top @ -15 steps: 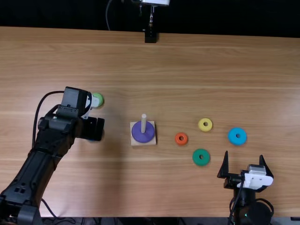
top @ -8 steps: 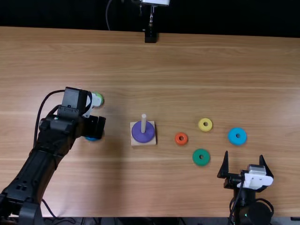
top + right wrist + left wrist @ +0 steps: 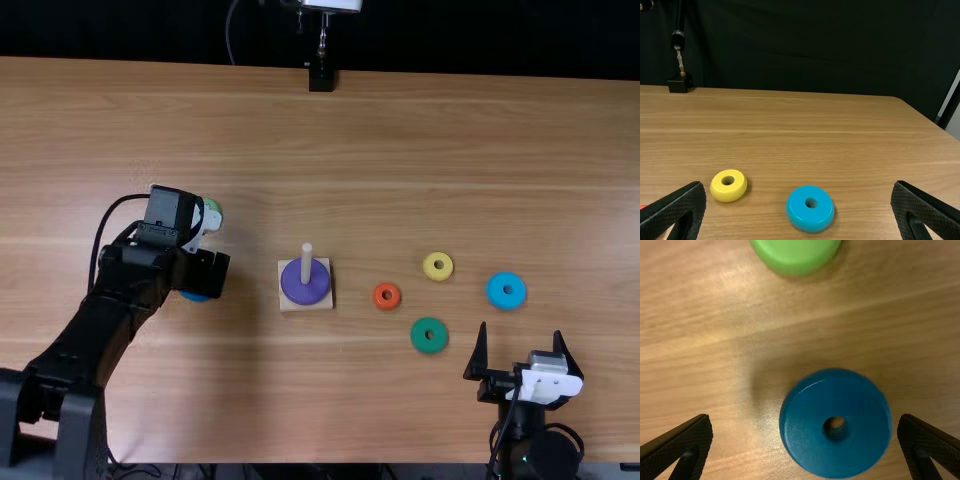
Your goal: Build the Hanoi tower: stack the rings onto the peg from bottom to top in this color order: purple, dark blue, light blue, dark green, light green, yellow, orange.
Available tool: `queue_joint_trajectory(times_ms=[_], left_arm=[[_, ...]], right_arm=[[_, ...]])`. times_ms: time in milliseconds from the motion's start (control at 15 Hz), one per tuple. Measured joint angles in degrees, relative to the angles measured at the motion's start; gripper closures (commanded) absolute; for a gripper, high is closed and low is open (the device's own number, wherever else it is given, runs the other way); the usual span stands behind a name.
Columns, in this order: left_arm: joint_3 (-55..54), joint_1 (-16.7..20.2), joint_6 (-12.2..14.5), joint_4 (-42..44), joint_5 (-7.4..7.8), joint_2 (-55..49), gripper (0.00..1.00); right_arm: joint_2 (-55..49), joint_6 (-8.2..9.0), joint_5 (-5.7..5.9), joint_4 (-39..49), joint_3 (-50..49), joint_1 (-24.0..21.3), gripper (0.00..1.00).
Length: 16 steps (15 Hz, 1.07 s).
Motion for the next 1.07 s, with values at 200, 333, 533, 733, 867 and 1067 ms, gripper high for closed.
queue_joint_trajectory(times_ms=[200, 333, 533, 733, 867, 1067], left_arm=[[-0.1, 0.0, 0.0, 0.1, -0.02, 0.8, 0.0], [-0.1, -0.4, 0.0, 0.0, 0.13, 1.8, 0.0], [-0.1, -2.1, 0.0, 0.0, 0.09, 2.0, 0.0], [-0.1, -2.2, 0.0, 0.0, 0.02, 2.0, 0.0], [-0.1, -2.3, 0.0, 0.0, 0.04, 2.0, 0.0], [-0.1, -2.3, 0.0, 0.0, 0.02, 2.0, 0.0]], right_arm=[[0.0, 0.02, 0.0, 0.0, 0.0, 0.0, 0.0], [0.0, 0.02, 0.02, 0.0, 0.0, 0.0, 0.0], [0.0, 0.02, 0.0, 0.0, 0.0, 0.0, 0.0], [0.0, 0.02, 0.0, 0.0, 0.0, 0.0, 0.0], [0.0, 0.0, 0.0, 0.0, 0.0, 0.0, 0.0], [0.0, 0.0, 0.0, 0.0, 0.0, 0.0, 0.0]])
